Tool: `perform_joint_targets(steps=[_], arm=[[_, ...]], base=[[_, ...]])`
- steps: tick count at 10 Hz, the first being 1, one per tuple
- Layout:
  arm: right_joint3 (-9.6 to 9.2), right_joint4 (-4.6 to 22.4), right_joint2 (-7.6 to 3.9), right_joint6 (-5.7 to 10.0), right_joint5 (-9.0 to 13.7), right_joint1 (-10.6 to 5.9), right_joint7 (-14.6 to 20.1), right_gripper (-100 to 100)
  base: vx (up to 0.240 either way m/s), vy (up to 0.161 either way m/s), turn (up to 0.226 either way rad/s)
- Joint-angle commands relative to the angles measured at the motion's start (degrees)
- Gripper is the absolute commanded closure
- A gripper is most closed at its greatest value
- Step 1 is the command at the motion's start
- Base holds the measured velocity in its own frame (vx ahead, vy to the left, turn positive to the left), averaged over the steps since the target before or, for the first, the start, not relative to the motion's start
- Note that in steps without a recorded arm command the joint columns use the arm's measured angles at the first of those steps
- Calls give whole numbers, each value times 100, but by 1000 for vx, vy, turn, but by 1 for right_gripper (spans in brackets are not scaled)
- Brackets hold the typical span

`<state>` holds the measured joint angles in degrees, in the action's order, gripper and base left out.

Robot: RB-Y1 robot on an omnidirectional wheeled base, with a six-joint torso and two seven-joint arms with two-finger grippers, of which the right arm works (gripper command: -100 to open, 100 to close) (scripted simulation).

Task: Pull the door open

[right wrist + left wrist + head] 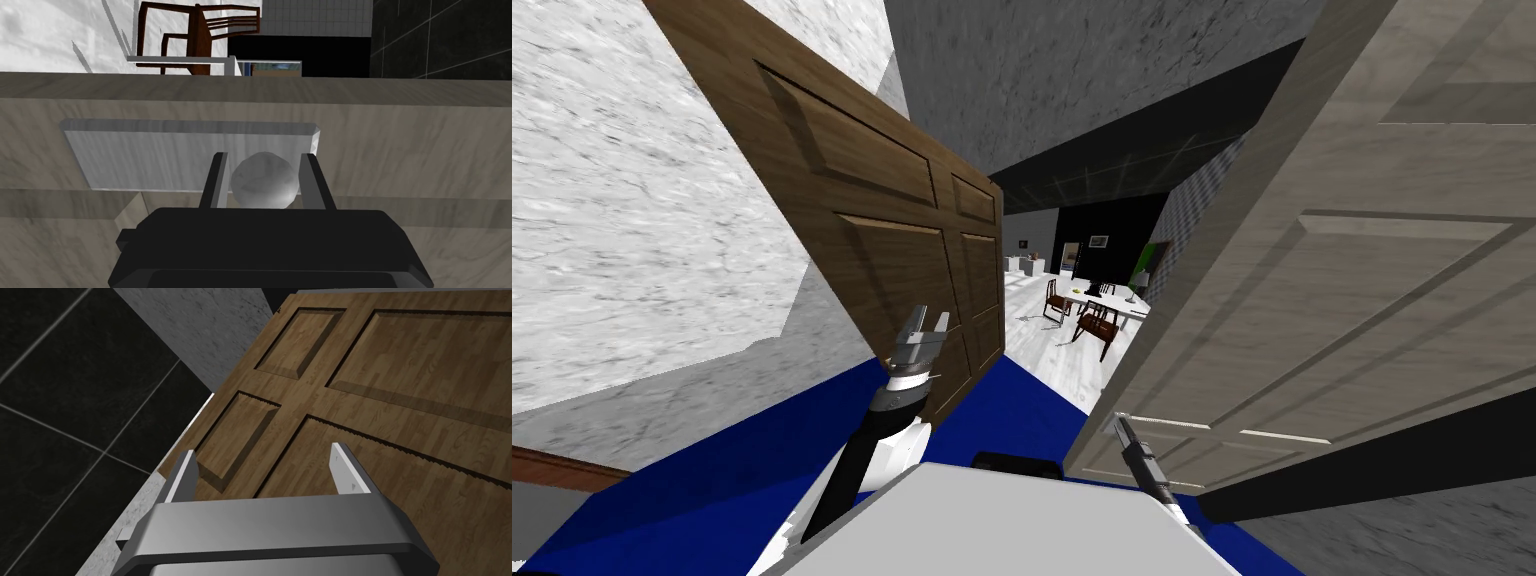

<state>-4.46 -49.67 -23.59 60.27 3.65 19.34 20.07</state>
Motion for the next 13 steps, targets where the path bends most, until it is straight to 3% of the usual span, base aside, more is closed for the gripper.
perform_joint_targets(steps=[1, 4, 5, 9, 11, 13], arm=[[-28, 126, -67, 199, -11, 22, 58, 100], [-95, 232, -181, 466, -37, 112, 154, 100], [-118, 161, -131, 383, -51, 128, 131, 100], [-413, 905, -50, 568, -178, -579, 230, 100], [-500, 1142, -27, 624, -215, -811, 260, 100], [-500, 1142, -27, 624, -215, -811, 260, 100]], base=[[-209, -52, 151], [-206, -74, 148], [-89, -31, 31], [-146, -3, -71], [-138, -23, -59], [-39, -6, -8]])
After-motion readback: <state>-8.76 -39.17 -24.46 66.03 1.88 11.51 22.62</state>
